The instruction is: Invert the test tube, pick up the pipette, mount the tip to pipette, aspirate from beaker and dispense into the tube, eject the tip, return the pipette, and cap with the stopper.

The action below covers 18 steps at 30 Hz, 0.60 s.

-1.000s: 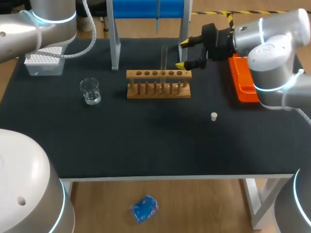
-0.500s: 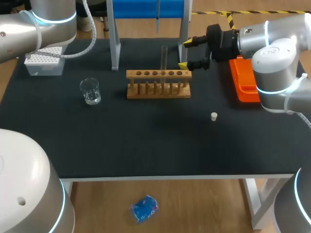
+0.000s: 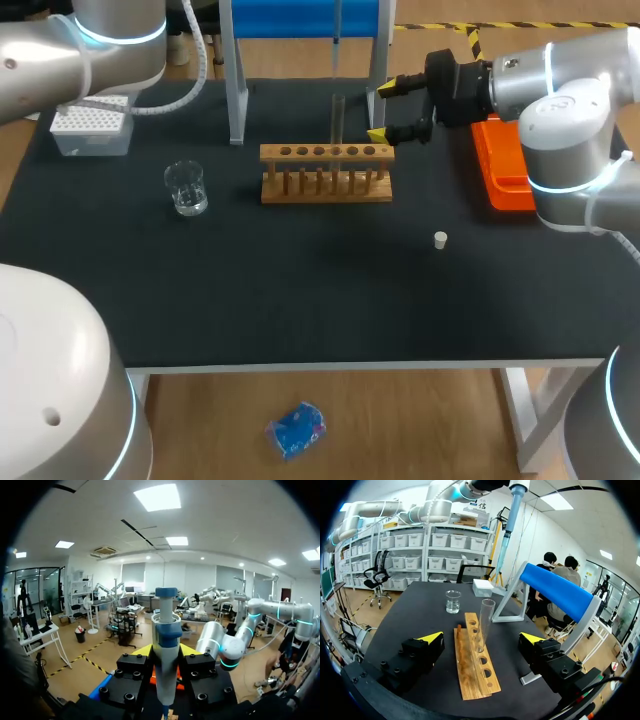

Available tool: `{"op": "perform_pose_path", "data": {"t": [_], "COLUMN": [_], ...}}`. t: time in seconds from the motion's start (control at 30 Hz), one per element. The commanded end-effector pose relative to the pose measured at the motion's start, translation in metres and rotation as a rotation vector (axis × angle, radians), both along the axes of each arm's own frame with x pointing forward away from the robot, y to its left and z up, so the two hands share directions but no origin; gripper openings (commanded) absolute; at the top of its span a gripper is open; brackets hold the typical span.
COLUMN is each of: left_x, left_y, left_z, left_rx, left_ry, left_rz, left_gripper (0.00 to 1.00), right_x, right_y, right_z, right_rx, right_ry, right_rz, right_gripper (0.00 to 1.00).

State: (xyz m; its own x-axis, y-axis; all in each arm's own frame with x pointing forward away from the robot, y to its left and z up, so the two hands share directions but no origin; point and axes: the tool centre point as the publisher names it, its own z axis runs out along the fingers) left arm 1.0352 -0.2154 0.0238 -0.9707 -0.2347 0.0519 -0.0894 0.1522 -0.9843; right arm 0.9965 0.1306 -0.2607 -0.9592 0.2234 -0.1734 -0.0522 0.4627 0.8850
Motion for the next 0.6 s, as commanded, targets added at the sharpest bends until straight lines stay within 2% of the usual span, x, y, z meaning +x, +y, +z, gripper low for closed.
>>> {"op": "perform_pose_path", "data": {"t": [0.03,0.37,0.6], "left_x": [-0.001,-0.002,-0.002], "left_y": [-0.005,-0.004,-0.002], "left_z": [-0.007,-0.026,-0.027], "left_rx": [-0.021,-0.04,-0.044], "left_ry": [-0.006,0.015,0.013], "left_rz": [0.006,0.024,0.025], "left_gripper": [0.0,0.0,0.0], "right_x": [0.0,0.0,0.0], "right_y": [0.0,0.0,0.0], "right_z": [0.0,0.0,0.0], "right_rx": [0.001,0.001,0.001], "right_ry": [-0.001,-0.001,-0.001], "right_rz": [0.0,0.0,0.0], "right_gripper": [1.0,1.0,1.0]}}
